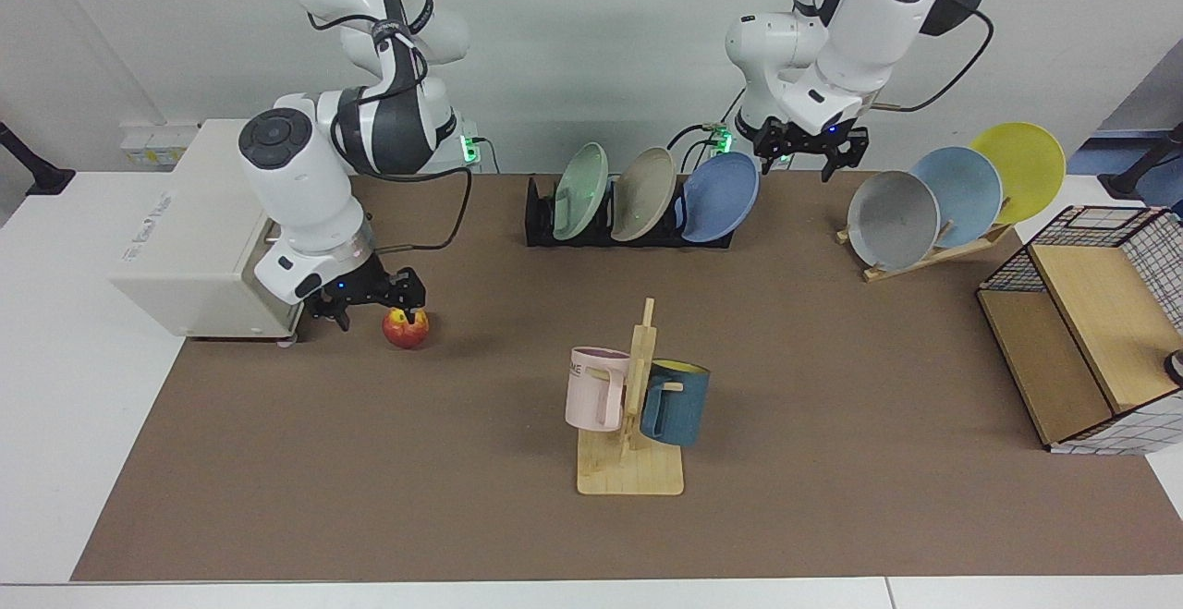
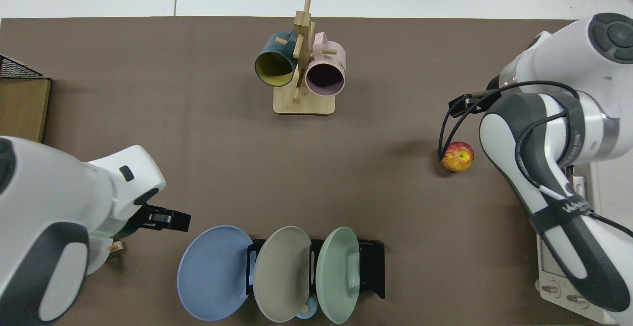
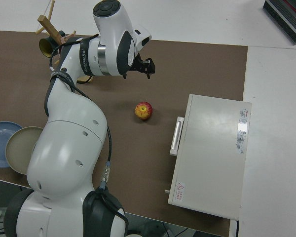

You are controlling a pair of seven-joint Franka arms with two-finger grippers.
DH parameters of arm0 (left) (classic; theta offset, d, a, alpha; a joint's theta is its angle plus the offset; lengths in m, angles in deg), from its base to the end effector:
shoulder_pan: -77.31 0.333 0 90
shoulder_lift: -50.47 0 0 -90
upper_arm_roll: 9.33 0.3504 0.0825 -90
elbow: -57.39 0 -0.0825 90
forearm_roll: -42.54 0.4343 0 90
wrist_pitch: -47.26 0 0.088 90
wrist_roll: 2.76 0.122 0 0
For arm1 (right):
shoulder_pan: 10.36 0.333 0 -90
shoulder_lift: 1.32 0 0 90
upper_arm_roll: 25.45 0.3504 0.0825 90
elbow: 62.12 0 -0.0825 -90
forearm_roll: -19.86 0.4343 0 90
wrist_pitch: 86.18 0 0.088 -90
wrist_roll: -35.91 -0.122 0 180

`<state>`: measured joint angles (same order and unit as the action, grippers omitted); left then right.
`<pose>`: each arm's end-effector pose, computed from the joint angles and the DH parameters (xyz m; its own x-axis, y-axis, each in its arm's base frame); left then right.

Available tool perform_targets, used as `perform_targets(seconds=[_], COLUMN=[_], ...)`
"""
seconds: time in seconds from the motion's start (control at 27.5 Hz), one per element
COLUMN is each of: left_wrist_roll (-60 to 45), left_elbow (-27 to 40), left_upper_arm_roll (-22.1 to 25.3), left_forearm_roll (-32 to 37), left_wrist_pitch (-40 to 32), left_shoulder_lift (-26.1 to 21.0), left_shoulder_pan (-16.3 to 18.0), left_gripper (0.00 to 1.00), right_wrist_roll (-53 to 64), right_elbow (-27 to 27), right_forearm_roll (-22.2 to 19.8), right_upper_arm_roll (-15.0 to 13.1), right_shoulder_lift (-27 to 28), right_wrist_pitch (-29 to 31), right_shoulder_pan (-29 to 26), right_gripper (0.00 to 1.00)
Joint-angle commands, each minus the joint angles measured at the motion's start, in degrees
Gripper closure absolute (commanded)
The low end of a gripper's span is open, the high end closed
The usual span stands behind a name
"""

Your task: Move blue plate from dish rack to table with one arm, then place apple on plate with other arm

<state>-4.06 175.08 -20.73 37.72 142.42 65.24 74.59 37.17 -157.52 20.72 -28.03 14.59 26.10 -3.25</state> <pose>0.4848 -0.1393 0.5406 0.9699 -0.1990 -0.1403 -0.1970 -0.9800 0.0283 0.6975 0.0591 0.4461 0.9951 0.0971 0.0173 0.0972 -0.9953 -0.0013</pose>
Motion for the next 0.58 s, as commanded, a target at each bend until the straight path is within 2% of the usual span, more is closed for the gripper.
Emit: perform_targets(seconds=[0.0,0.15,0.4,0.55], left_wrist_roll=[0.1,0.4,0.7,0.7], left_elbow=[9.1,14.8,20.6,22.7], left_upper_arm_roll=[-0.4,-0.8,-1.1,-1.1], left_forearm_roll=[-1.1,-2.6,-4.1,-4.8], left_wrist_pitch=[4.1,7.1,9.9,11.4], left_shoulder_lift=[4.1,5.6,6.6,6.4], left_shoulder_pan=[-0.7,-0.8,-1.3,-2.7], left_gripper=[0.0,0.0,0.0,0.0], right_wrist_roll=[-0.6,-0.3,-0.6,-0.7], right_elbow=[-6.5,-11.1,-17.1,-18.2], right_forearm_roll=[0.6,0.4,0.0,0.0], right_upper_arm_roll=[0.1,0.1,0.1,0.0], right_shoulder_lift=[-0.4,-0.6,-0.3,-0.4], right_wrist_pitch=[5.9,9.6,14.9,14.8], right_shoulder_pan=[0.0,0.3,-0.5,-0.4], right_gripper=[0.0,0.0,0.0,0.0])
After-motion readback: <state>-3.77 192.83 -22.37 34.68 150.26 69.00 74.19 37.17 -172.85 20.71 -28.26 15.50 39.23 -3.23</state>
